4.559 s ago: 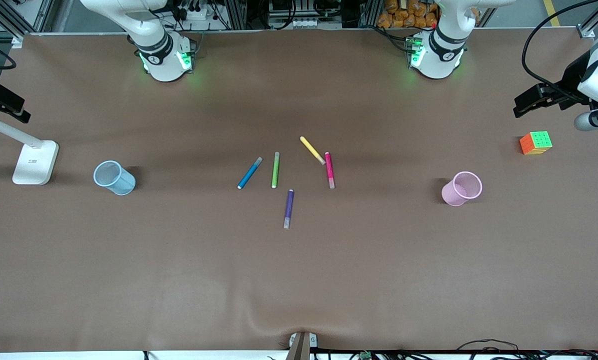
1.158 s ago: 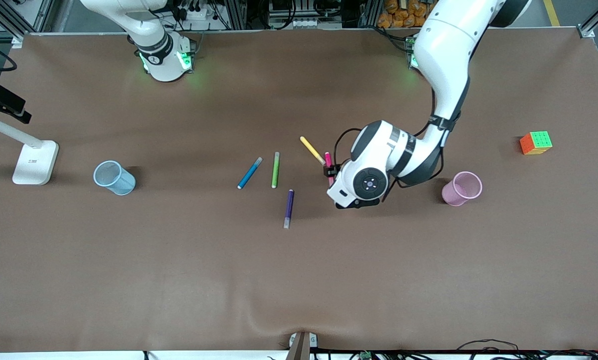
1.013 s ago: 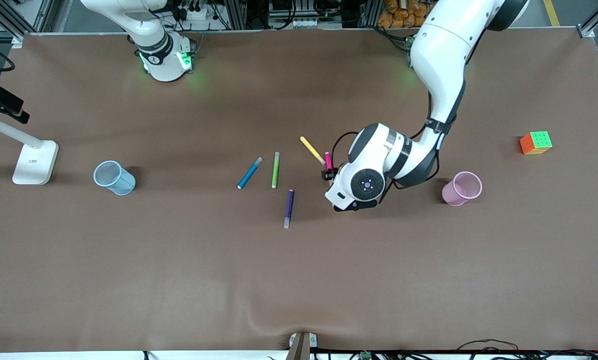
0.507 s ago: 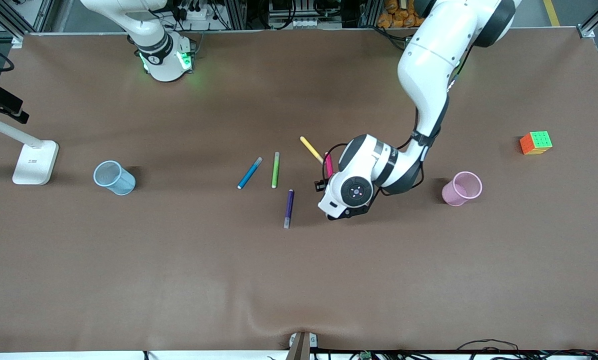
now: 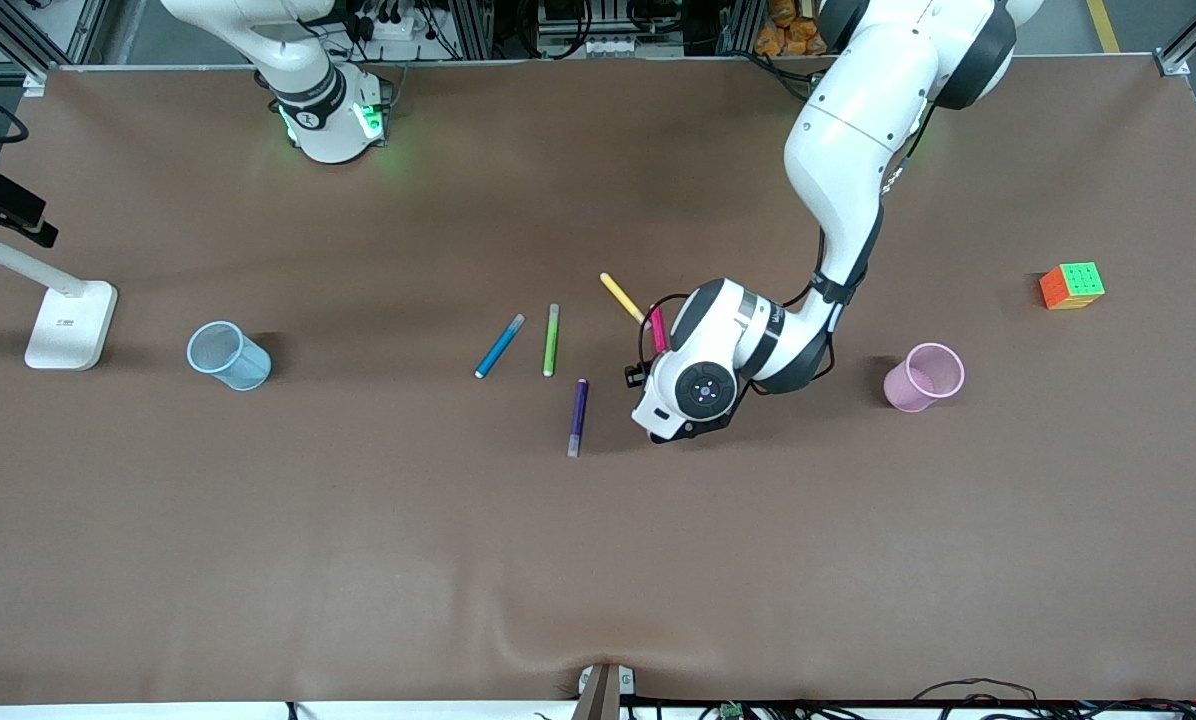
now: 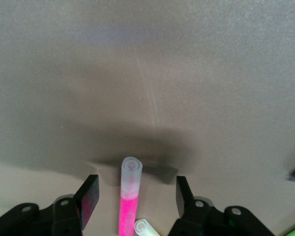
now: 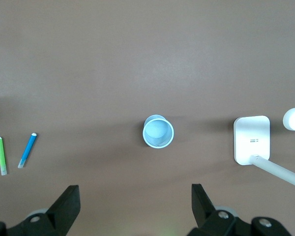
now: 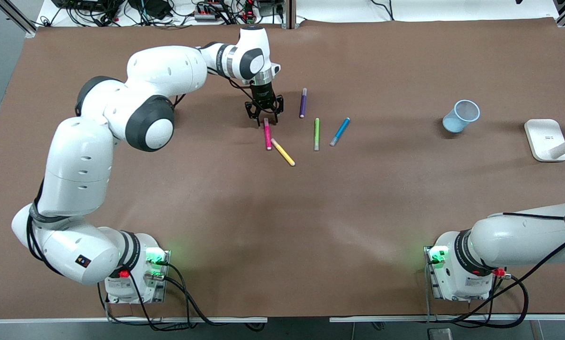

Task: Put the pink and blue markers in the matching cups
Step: 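Close the left gripper on the pink marker and lift it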

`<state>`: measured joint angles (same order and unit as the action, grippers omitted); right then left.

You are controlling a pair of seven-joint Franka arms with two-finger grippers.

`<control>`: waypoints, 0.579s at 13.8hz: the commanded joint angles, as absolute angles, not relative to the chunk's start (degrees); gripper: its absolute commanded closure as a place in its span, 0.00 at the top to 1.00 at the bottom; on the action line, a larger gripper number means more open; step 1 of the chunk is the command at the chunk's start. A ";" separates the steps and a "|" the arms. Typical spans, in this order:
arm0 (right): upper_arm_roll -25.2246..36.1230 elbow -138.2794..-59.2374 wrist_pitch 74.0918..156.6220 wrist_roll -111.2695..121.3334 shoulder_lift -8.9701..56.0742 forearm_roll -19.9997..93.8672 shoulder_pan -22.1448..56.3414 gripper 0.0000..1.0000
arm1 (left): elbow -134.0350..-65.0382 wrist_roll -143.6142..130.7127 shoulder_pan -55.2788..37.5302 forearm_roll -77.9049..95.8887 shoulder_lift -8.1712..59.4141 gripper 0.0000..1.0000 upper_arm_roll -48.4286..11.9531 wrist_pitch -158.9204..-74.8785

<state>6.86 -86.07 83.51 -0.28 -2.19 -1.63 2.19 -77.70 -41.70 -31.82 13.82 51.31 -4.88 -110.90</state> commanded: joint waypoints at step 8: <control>6.06 -86.13 83.41 -0.53 -2.46 -1.67 1.05 1.00 | -76.29 -41.22 -32.08 14.85 51.94 0.00 -4.39 -110.57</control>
<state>6.86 -86.07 83.51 -0.28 -2.19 -1.63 2.19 -77.67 -41.65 -31.87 13.86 51.35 -4.87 -110.90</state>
